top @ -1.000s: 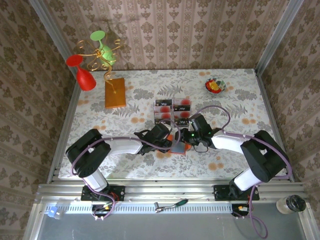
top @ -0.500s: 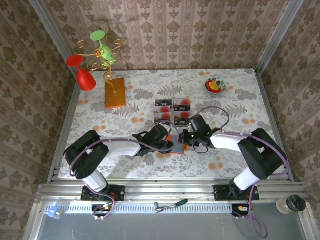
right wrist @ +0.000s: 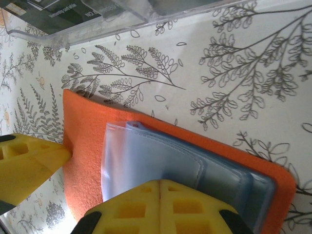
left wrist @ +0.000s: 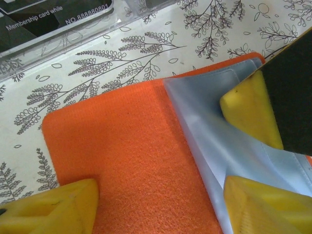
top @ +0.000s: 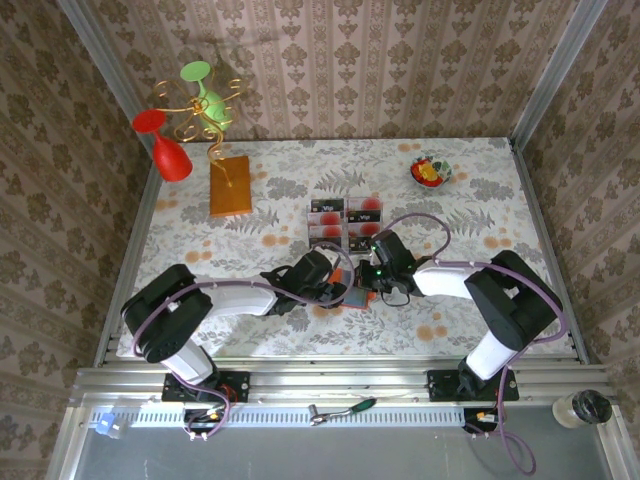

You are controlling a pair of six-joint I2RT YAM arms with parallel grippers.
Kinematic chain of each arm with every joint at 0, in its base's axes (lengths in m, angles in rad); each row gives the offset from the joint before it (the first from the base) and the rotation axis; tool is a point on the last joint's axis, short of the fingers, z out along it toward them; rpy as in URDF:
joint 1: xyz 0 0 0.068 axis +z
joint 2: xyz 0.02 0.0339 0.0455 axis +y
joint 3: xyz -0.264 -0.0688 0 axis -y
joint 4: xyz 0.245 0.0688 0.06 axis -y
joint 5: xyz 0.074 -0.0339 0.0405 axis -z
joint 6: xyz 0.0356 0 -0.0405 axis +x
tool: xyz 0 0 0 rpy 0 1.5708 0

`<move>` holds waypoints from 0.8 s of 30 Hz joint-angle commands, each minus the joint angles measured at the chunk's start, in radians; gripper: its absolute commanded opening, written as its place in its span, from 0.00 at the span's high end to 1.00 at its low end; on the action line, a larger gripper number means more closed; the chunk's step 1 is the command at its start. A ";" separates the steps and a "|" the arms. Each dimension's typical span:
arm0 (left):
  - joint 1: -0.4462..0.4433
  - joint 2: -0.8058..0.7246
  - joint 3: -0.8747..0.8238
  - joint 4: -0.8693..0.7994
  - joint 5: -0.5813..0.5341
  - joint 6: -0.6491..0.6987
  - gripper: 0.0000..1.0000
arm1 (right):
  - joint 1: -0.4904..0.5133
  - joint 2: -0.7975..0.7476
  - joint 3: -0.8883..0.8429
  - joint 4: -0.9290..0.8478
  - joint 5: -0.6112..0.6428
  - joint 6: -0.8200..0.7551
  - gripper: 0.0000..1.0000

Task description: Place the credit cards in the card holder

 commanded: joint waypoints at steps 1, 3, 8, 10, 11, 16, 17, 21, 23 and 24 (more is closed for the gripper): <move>-0.004 -0.018 -0.003 0.005 0.002 -0.001 0.30 | 0.014 0.027 0.013 -0.005 -0.014 0.015 0.96; -0.005 -0.023 -0.007 0.006 -0.005 -0.001 0.29 | 0.013 0.026 0.013 -0.007 -0.012 0.016 0.96; -0.005 -0.069 -0.049 0.051 -0.038 -0.009 0.29 | 0.014 0.022 0.010 -0.007 -0.012 0.018 0.96; -0.004 -0.087 -0.064 0.058 -0.052 -0.017 0.29 | 0.015 0.023 0.010 -0.007 -0.011 0.018 0.96; -0.004 -0.096 -0.070 0.062 -0.058 -0.017 0.29 | 0.014 0.023 0.010 -0.007 -0.011 0.016 0.96; -0.004 -0.110 -0.073 0.084 -0.041 -0.006 0.29 | 0.015 0.026 0.007 -0.005 -0.012 0.017 0.96; -0.005 -0.108 -0.070 0.089 -0.032 -0.003 0.29 | 0.015 0.026 0.007 -0.005 -0.013 0.018 0.96; -0.005 -0.088 -0.046 0.085 0.004 0.023 0.28 | 0.015 0.025 0.008 -0.001 -0.014 0.022 0.96; -0.007 -0.075 -0.036 0.074 0.011 0.030 0.27 | 0.015 0.027 0.010 -0.001 -0.015 0.022 0.96; -0.007 -0.066 -0.031 0.069 0.015 0.032 0.26 | 0.015 0.026 0.011 0.000 -0.015 0.025 0.96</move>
